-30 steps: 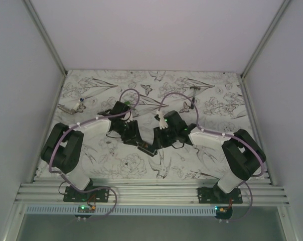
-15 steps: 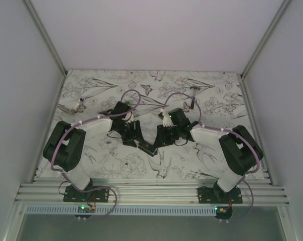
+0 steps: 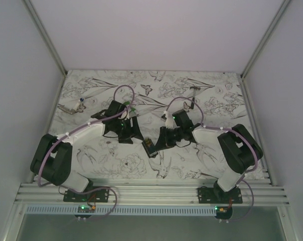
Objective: Snap on the fuse box
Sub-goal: Close the fuse box cover on the fuse box base.
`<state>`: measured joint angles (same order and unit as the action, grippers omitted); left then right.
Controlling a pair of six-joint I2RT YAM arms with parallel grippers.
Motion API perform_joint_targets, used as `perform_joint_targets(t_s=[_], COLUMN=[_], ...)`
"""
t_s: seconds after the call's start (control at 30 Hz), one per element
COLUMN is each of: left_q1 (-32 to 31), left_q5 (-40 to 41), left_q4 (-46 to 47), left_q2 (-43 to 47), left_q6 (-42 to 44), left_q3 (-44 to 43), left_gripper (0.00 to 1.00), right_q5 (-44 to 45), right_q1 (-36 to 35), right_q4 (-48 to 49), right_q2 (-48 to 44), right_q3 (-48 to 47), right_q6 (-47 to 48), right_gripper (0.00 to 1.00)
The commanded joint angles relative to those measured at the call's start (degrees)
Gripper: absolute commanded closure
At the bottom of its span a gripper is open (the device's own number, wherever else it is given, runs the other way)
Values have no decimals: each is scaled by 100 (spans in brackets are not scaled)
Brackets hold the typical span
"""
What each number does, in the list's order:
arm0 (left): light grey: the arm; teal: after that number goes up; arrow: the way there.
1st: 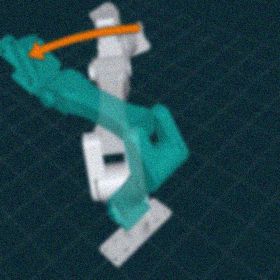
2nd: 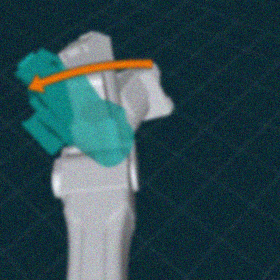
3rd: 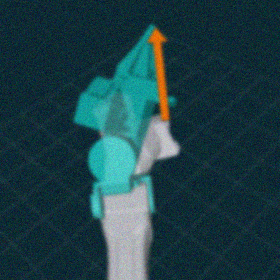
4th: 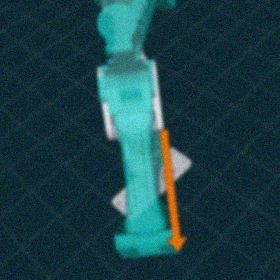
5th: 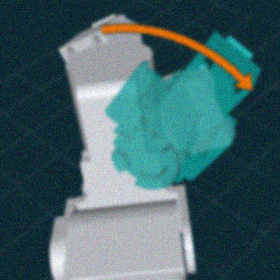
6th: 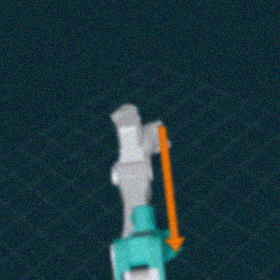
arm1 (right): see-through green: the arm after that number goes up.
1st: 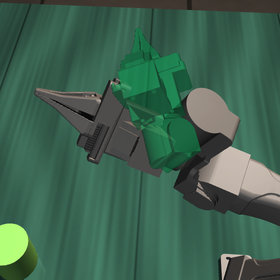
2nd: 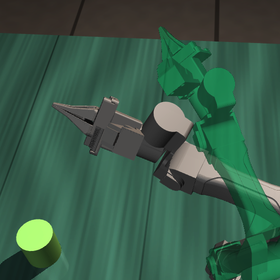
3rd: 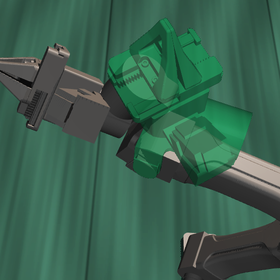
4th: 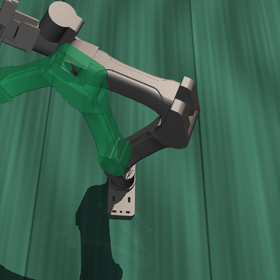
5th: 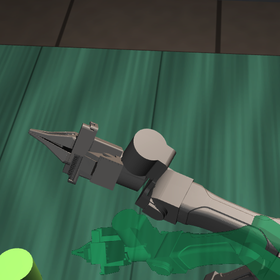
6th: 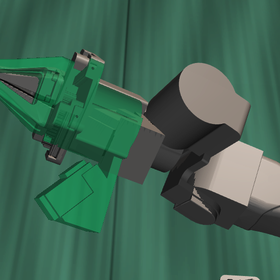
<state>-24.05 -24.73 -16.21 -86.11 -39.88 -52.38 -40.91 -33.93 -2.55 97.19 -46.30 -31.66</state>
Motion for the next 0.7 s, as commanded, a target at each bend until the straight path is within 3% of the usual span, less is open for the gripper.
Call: perform_joint_targets(t_s=[0.0, 0.13, 0.3, 0.37, 0.67], left_q1=[-57, -199, -454, -528, -741], left_q5=[164, 170, 185, 213, 243], left_q4=[-143, -135, -113, -103, -91], left_q2=[73, -73, -294, -348, -669], left_q6=[-169, -202, -247, -249, -297], left_q3=[179, 149, -55, -151, -361], left_gripper=[32, 32, 34, 35, 39], right_q5=[-374, -29, 392, 547, 276], right_q1=[-36, -176, -207, -199, -277], right_q4=[379, 149, 52, -22, 663], right_q2=[81, -33, -517, -595, 58], right_q3=[261, 197, 143, 86, 75], right_q6=[-436, -278, -142, -73, -302], right_gripper=[77, 76, 46, 41, 42])
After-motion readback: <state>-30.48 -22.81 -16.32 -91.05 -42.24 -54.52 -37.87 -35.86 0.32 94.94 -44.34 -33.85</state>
